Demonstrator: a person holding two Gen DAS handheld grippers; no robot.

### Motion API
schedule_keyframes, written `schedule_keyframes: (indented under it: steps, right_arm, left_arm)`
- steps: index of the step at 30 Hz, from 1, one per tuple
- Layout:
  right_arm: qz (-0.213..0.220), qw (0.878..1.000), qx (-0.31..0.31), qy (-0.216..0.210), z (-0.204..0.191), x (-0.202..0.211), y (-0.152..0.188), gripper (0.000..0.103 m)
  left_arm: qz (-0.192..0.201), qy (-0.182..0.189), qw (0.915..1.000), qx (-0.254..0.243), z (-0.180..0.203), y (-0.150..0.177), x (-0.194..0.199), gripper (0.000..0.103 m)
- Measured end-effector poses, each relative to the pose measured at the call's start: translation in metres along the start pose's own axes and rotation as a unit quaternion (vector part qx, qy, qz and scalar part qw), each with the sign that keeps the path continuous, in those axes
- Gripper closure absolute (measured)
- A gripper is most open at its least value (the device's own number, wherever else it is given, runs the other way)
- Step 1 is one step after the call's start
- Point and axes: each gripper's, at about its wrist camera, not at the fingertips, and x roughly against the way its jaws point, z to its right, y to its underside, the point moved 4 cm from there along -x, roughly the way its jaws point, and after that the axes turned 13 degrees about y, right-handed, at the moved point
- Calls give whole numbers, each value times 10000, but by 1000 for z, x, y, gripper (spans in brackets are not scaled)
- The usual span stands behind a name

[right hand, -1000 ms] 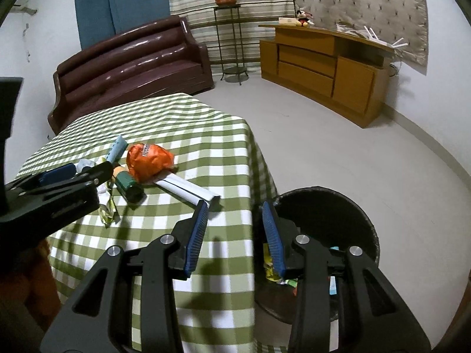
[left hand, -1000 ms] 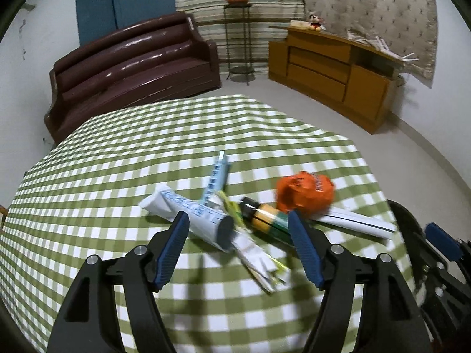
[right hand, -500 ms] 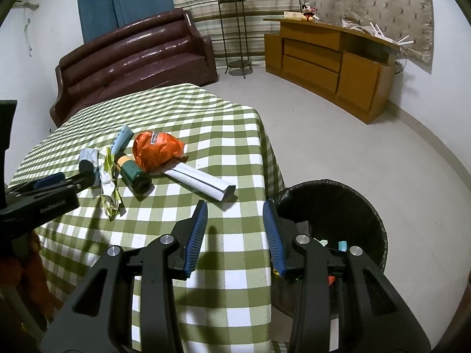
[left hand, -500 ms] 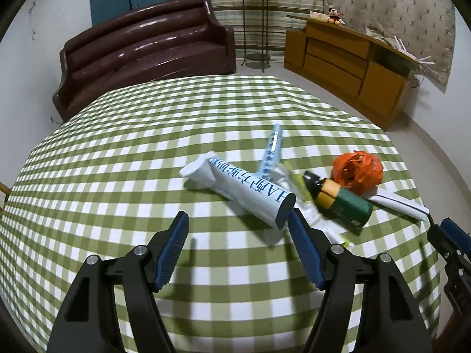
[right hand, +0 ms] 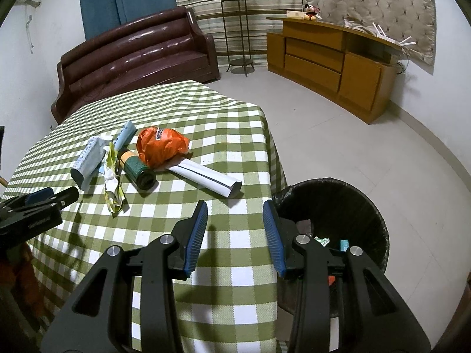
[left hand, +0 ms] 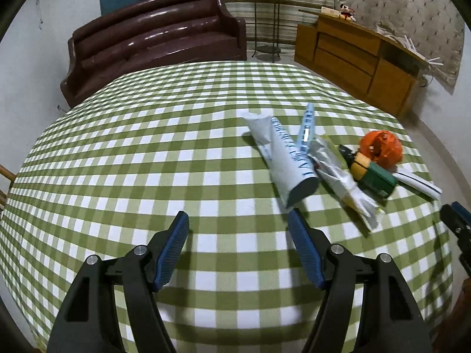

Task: Collect trash
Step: 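Grasp the large white tube with blue text with the left gripper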

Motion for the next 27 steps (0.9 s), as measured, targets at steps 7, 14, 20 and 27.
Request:
schedule_keyframes:
  steps: [7,14,20,27]
  right_arm:
    - [3,10000,11,6,0,0,1,65]
    - [-2,10000,23,8,-2,0,1,65]
    - [-31,10000,54,33,-3,0,1,65]
    - [-41,9999,130,53,-8,-1,-1,65]
  left_arm:
    - [105,222,9996,-113,23,-9,1,32]
    - [100,95,9998,-113,22,-34,-23,32]
    - [70,169,9996,-203,19,-43,-30,52]
    - [7,514,9982,-313,20,-44,-35,86]
